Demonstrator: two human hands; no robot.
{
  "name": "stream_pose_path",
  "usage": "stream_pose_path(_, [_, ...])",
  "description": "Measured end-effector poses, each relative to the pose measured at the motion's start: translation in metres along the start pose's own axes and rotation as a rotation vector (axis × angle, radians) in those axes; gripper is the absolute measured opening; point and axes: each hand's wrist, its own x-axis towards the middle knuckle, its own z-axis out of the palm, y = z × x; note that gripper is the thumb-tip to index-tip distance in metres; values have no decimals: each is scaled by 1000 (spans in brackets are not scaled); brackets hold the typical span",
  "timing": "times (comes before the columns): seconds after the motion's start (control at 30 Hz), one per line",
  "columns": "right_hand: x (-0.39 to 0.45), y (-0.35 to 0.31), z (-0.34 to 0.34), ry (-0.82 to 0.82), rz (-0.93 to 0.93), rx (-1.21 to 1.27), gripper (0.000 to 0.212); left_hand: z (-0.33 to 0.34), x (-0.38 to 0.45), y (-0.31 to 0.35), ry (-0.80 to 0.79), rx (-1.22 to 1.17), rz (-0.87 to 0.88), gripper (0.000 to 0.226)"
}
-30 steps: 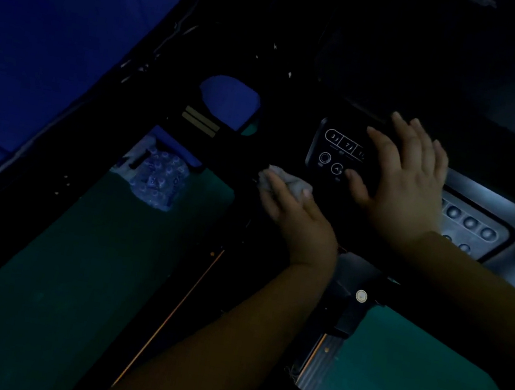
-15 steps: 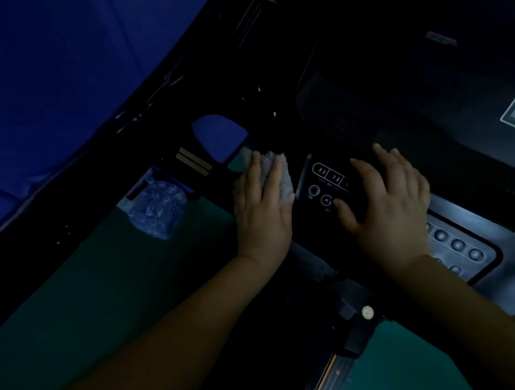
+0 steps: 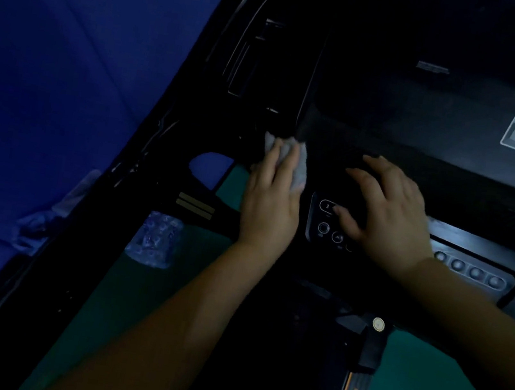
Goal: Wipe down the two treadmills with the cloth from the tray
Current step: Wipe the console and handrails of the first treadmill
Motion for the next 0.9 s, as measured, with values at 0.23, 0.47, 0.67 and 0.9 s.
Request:
stream_pose_path(0.23, [0, -1, 2, 12, -3, -33, 56, 0, 28, -10, -46, -47, 31, 59])
stream_pose_path(0.47, [0, -2, 4, 15, 3, -42, 56, -16, -6, -26, -103, -58, 161, 59])
stream_pose_path(0.67, [0, -3, 4, 31, 2, -32, 55, -53, 37, -65, 97, -154, -26, 49])
stream_pose_path(0.9, [0, -2, 4, 27, 2, -41, 54, -22, 74, -75, 39, 99, 59, 49])
